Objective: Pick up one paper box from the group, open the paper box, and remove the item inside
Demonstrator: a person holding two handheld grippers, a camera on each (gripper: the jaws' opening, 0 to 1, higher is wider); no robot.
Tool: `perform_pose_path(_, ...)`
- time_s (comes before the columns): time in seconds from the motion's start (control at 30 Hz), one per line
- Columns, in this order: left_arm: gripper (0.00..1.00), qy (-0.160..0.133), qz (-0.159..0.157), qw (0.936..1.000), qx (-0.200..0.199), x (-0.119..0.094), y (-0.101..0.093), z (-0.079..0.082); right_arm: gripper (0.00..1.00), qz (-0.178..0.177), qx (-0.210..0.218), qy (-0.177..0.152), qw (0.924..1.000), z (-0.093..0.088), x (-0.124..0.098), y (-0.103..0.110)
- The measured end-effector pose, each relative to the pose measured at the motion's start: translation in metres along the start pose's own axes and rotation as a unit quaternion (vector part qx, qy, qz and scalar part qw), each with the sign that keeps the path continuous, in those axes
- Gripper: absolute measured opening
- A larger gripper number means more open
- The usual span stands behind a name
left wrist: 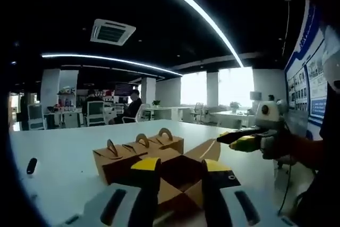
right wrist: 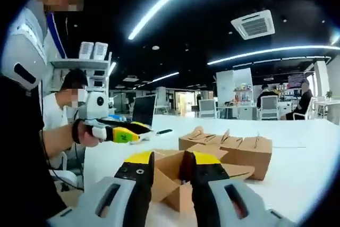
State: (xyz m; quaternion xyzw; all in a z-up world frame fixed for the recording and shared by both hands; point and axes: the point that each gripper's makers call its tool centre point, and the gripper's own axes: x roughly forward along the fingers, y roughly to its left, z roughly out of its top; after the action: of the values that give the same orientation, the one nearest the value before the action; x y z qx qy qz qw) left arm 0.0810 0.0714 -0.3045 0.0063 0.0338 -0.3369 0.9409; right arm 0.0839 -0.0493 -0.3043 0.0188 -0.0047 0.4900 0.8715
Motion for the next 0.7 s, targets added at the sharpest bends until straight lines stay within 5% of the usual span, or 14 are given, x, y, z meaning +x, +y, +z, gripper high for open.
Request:
perform_pose_path(0.23,0.32,0.012,-0.007,0.9998,0.015,0.002,0.001,-0.002,0.28,-0.034,-0.025,0.017,0.9990,-0.007,-0.007,-0.022)
perform_pose_path(0.4,0.33,0.016,-0.028,0.9994,0.010,0.002,-0.008,-0.002,0.28,-0.042,0.001,0.025,0.9988,-0.013,-0.006,-0.026)
perform_pose_path(0.7,0.34,0.080,-0.043,0.9945,0.052,-0.003,-0.002,-0.015,0.28,-0.027,-0.012,0.032,0.9990,-0.015,-0.007,-0.022)
